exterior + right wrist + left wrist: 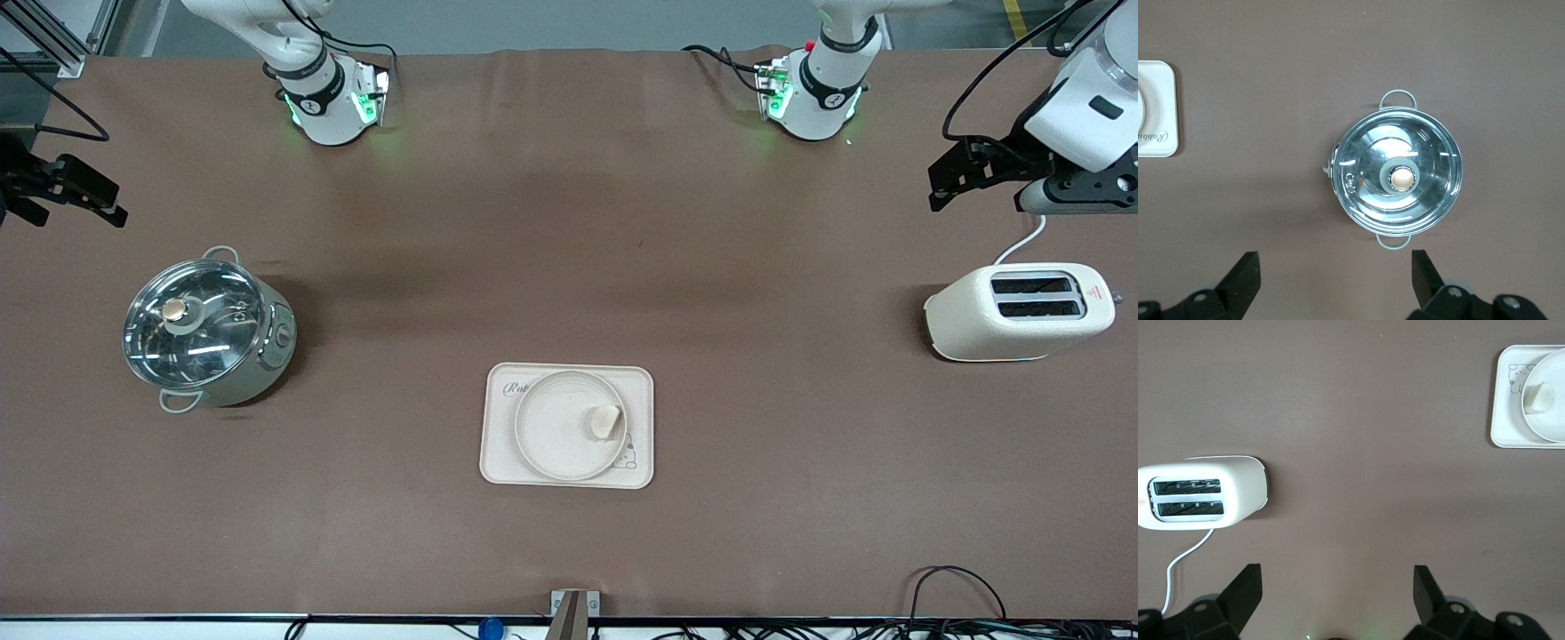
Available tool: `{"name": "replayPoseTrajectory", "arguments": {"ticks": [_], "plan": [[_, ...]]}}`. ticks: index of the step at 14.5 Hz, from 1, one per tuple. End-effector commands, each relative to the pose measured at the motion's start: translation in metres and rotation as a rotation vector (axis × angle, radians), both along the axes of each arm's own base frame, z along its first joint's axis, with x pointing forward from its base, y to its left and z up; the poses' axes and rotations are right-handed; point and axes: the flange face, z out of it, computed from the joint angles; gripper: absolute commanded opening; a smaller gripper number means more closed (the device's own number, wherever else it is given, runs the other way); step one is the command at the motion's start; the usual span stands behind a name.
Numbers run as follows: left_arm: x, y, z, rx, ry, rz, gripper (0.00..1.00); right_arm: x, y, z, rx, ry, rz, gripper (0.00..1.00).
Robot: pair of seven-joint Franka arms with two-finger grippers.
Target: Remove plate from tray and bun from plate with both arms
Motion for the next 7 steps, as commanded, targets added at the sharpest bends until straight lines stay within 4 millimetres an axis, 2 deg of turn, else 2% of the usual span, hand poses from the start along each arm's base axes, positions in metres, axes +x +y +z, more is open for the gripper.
{"name": "replayPoseTrajectory", "arguments": {"ticks": [1, 5, 7], "plan": [[0.0005, 0.0029, 0.0052, -0.006, 0.007, -0.013, 1.0, -0.0039, -0.0005, -0.0007, -0.01, -0.001, 0.003, 1.0], [0.001, 0.0031, 0.0051, -0.004, 0.006, -0.013, 1.0, -0.0027, 0.0012, -0.0009, -0.002, -0.006, 0.004, 1.0], [0.001, 0.0031, 0.0051, -0.004, 0.006, -0.011, 1.0, -0.0011, 0.0086, -0.0008, 0.032, -0.01, 0.01, 1.0]]}}
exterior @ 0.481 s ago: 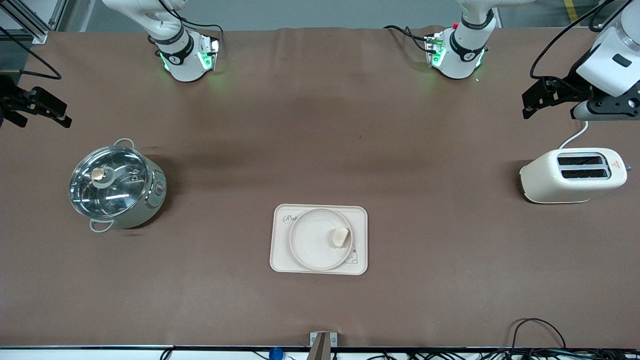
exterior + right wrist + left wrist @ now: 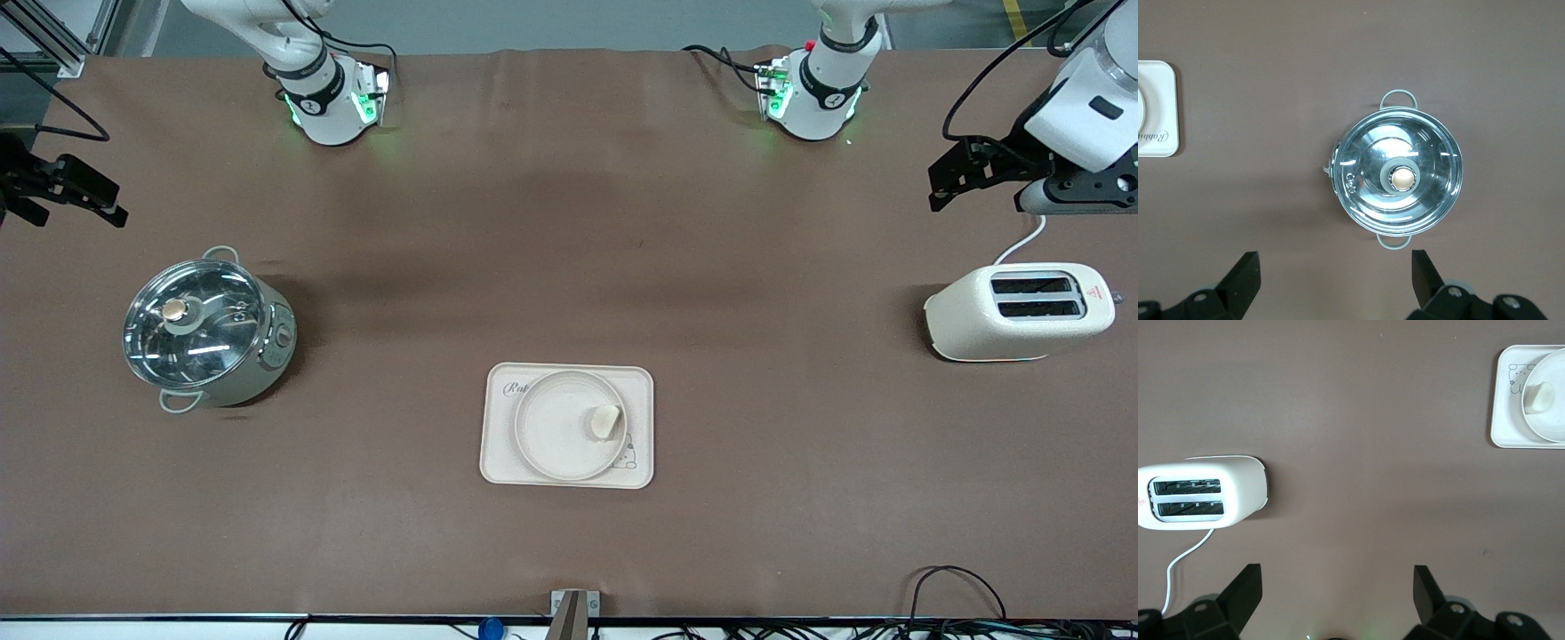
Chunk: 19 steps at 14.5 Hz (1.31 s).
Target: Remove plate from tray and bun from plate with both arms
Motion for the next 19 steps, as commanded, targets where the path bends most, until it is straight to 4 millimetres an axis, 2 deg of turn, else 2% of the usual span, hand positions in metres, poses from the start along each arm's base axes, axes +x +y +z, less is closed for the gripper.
{"name": "replayPoseTrajectory", "arguments": {"ticks": [1, 3, 5, 7, 11, 15, 18, 19], "plan": [[0.002, 0.004, 0.004, -0.008, 0.01, -0.015, 1.0, 0.001, 0.017, -0.002, 0.05, -0.013, 0.022, 1.0], [0.005, 0.015, 0.001, -0.01, 0.015, 0.007, 1.0, 0.011, 0.045, -0.013, 0.069, -0.012, 0.064, 1.0], [0.005, 0.014, 0.001, -0.015, 0.015, 0.005, 1.0, 0.026, 0.075, -0.036, 0.097, 0.001, 0.099, 1.0], [0.005, 0.014, 0.001, -0.015, 0.014, 0.005, 1.0, 0.043, 0.095, -0.061, 0.152, 0.009, 0.111, 1.0], [0.005, 0.014, 0.0, -0.009, 0.016, 0.008, 1.0, 0.081, 0.152, -0.135, 0.225, 0.023, 0.137, 1.0], [0.006, 0.014, 0.001, -0.006, 0.014, 0.008, 1.0, 0.104, 0.177, -0.2, 0.331, 0.063, 0.086, 1.0], [0.006, 0.014, 0.001, -0.008, 0.014, 0.01, 1.0, 0.111, 0.228, -0.251, 0.341, 0.056, 0.053, 1.0], [0.006, 0.014, 0.001, -0.008, 0.014, 0.01, 1.0, 0.111, 0.253, -0.266, 0.342, 0.036, 0.025, 1.0]]}}
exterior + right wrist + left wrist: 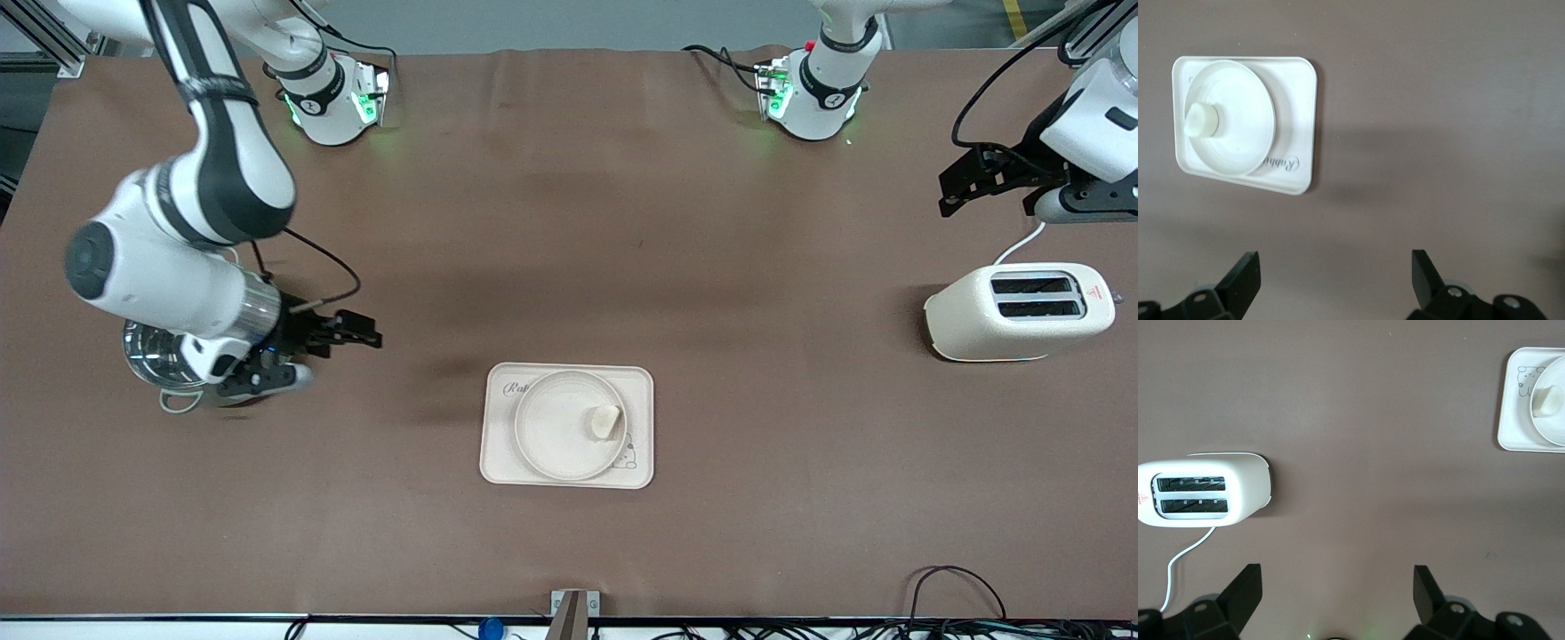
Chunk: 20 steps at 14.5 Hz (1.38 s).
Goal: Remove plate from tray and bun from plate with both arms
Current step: 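Reach the right gripper down and grasp the white plate's rim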
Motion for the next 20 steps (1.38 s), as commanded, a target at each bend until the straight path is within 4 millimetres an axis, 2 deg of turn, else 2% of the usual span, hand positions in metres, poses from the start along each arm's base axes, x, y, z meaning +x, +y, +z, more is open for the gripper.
{"name": "replayPoseTrajectory", "arguments": {"ticks": [1, 4, 6, 7, 9, 10, 14, 15, 17, 18, 20], "plan": [[0.0, 0.001, 0.006, -0.006, 0.004, -0.009, 1.0, 0.001, 0.065, -0.046, 0.019, -0.016, -0.082, 1.0], [0.002, 0.002, 0.006, -0.007, 0.002, -0.005, 1.0, 0.01, 0.112, -0.111, 0.103, -0.063, -0.212, 1.0], [0.005, 0.001, 0.001, -0.005, 0.013, -0.003, 1.0, 0.012, 0.147, -0.136, 0.12, -0.069, -0.197, 1.0], [0.005, 0.001, 0.001, -0.004, 0.011, -0.003, 1.0, 0.012, 0.159, -0.15, 0.115, -0.067, -0.194, 1.0], [0.006, 0.001, 0.001, -0.004, 0.011, -0.004, 1.0, 0.015, 0.168, -0.174, 0.106, -0.057, -0.238, 0.99], [0.006, 0.001, 0.001, -0.004, 0.011, -0.004, 1.0, 0.017, 0.177, -0.18, 0.107, -0.059, -0.234, 0.94], [0.005, 0.0, 0.0, -0.004, 0.013, -0.01, 1.0, 0.022, 0.182, -0.203, 0.1, -0.068, -0.234, 0.68], [0.005, 0.0, 0.001, -0.006, 0.011, -0.009, 1.0, 0.022, 0.185, -0.209, 0.097, -0.074, -0.226, 0.51], [0.004, -0.001, 0.004, -0.006, 0.005, -0.003, 1.0, 0.02, 0.192, -0.212, 0.098, -0.108, -0.222, 0.01], [0.004, -0.001, 0.006, -0.006, 0.002, -0.004, 1.0, 0.018, 0.197, -0.213, 0.096, -0.121, -0.212, 0.0], [0.004, -0.004, 0.006, -0.007, 0.002, -0.009, 1.0, 0.022, 0.19, -0.21, 0.1, -0.127, -0.219, 0.0]]}}
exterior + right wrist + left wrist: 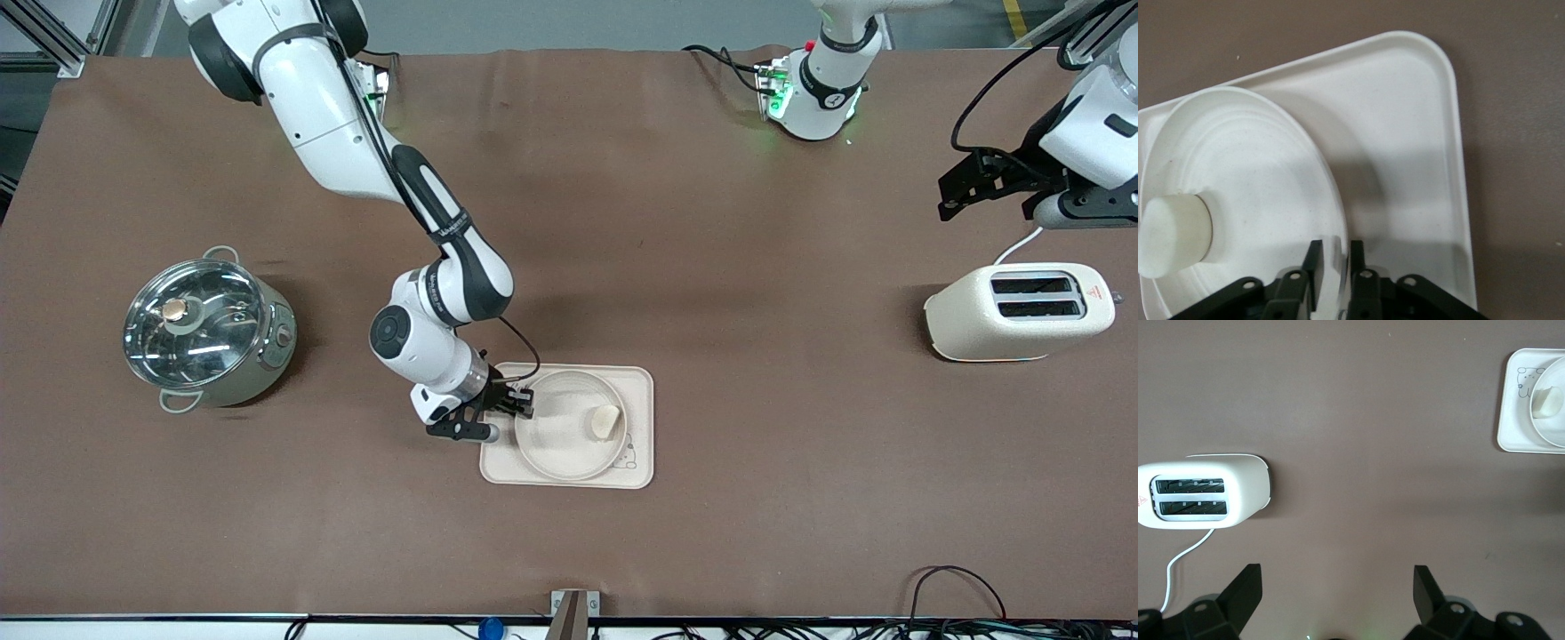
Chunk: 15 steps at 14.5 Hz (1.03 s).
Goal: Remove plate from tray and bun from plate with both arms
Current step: 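Lift the plate off the tray and set it beside the tray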
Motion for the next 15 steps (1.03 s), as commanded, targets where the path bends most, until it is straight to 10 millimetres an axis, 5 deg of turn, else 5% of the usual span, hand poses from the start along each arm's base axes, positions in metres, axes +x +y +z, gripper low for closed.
{"name": "replayPoseTrajectory", "arguments": {"ticks": [1, 4, 7, 11, 15], "plan": [[0.0, -0.003, 0.006, -0.004, 0.002, -0.008, 1.0, 0.008, -0.001, 0.013, 0.021, -0.024, -0.012, 0.0], [0.001, -0.003, 0.006, -0.005, 0.001, -0.014, 1.0, -0.01, 0.0, 0.045, 0.026, -0.023, 0.001, 0.0], [0.002, -0.007, 0.003, -0.005, 0.005, -0.011, 1.0, -0.066, 0.01, 0.07, 0.005, -0.019, 0.052, 0.0], [0.006, -0.006, -0.003, -0.009, 0.015, -0.009, 1.0, -0.155, 0.022, 0.053, -0.057, -0.002, 0.122, 0.0], [0.013, -0.008, -0.016, -0.007, 0.039, -0.009, 1.0, -0.202, 0.027, 0.027, -0.103, 0.003, 0.162, 0.02]]}}
